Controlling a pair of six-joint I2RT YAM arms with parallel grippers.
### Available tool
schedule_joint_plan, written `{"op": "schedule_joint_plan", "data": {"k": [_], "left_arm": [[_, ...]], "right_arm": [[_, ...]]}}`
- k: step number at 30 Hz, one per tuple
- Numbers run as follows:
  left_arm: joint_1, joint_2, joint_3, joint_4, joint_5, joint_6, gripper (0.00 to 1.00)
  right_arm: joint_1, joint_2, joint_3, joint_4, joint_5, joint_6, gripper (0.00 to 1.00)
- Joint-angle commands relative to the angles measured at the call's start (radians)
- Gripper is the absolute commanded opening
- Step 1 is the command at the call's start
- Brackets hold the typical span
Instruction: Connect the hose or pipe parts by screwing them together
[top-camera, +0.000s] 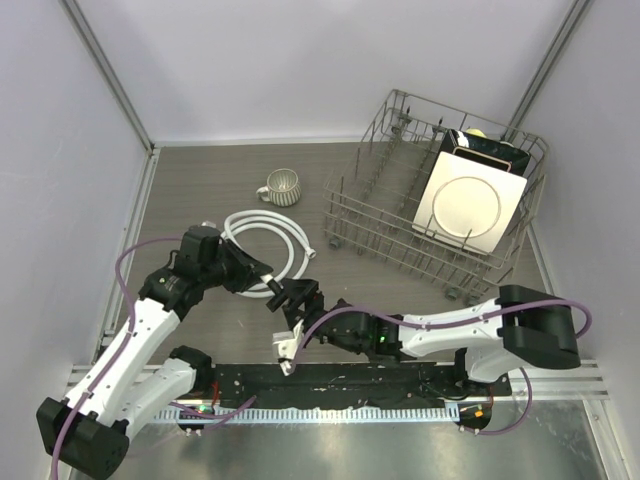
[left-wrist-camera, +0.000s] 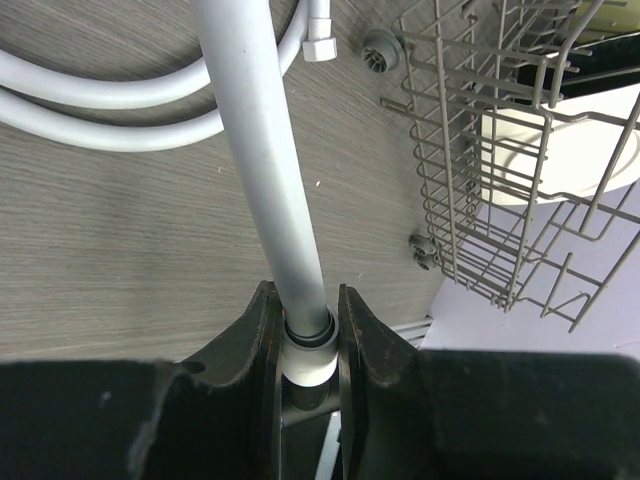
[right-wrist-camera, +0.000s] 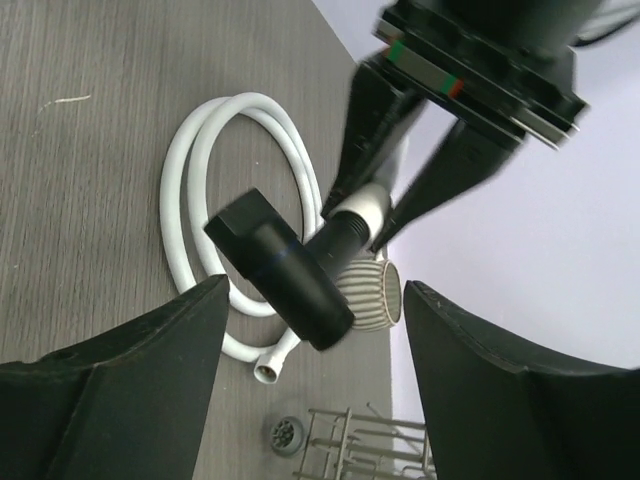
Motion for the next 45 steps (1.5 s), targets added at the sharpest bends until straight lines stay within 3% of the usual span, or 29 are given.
{"op": "schedule_joint_plan", "data": {"k": [1, 3, 5, 6, 7, 9, 12, 18, 24, 31, 34, 38, 40, 41, 45], "left_arm": [[0.002, -0.005, 0.048, 0.033, 0.064, 0.003, 0.0], [0.001, -0.006, 0.048, 0.033, 0.078, -0.001, 0.0], [0.002, -0.01, 0.044, 0.036, 0.079, -0.002, 0.0], [0.002, -0.01, 0.043, 0.036, 0.081, -0.004, 0.0], [0.001, -0.016, 0.043, 0.036, 0.078, -0.007, 0.0], [0.002, -0.028, 0.034, 0.046, 0.073, -0.016, 0.0], [0.001, -0.065, -0.001, 0.095, 0.058, -0.048, 0.0], [0.001, -0.128, -0.077, 0.247, 0.069, -0.152, 0.0], [0.001, -0.181, -0.08, 0.272, -0.005, -0.165, 0.0], [0.001, -0.229, -0.158, 0.355, -0.037, -0.221, 0.0], [0.002, -0.238, -0.173, 0.358, -0.049, -0.223, 0.0], [0.001, -0.227, -0.141, 0.291, -0.097, -0.177, 0.0], [0.001, -0.2, -0.105, 0.197, -0.117, -0.137, 0.0], [0.001, -0.188, -0.095, 0.168, -0.118, -0.122, 0.0], [0.002, -0.161, -0.077, 0.134, -0.122, -0.097, 0.0]], "right_arm": [[0.016, 0.073, 0.074, 0.068, 0.009, -0.121, 0.72], [0.017, 0.1, 0.081, 0.1, 0.024, -0.124, 0.67], [0.017, 0.138, 0.081, 0.16, 0.045, -0.115, 0.55], [0.017, 0.147, 0.078, 0.189, 0.083, -0.101, 0.47], [0.017, 0.164, 0.075, 0.252, 0.104, -0.055, 0.34], [0.017, 0.173, 0.059, 0.31, 0.166, -0.006, 0.28], [0.017, 0.17, 0.039, 0.419, 0.22, 0.212, 0.18], [0.0, 0.184, 0.026, 0.484, 0.358, 0.781, 0.1], [-0.003, 0.221, 0.008, 0.494, 0.423, 1.276, 0.08], [-0.001, 0.339, -0.064, 0.824, 0.401, 1.684, 0.08], [-0.001, 0.388, -0.073, 0.944, 0.38, 1.796, 0.11], [0.002, 0.426, -0.104, 1.042, 0.343, 1.821, 0.23], [0.009, 0.408, -0.126, 1.07, 0.328, 1.782, 0.4], [0.013, 0.382, -0.153, 1.065, 0.325, 1.756, 0.53], [0.02, 0.318, -0.237, 1.038, 0.311, 1.677, 0.8]]}}
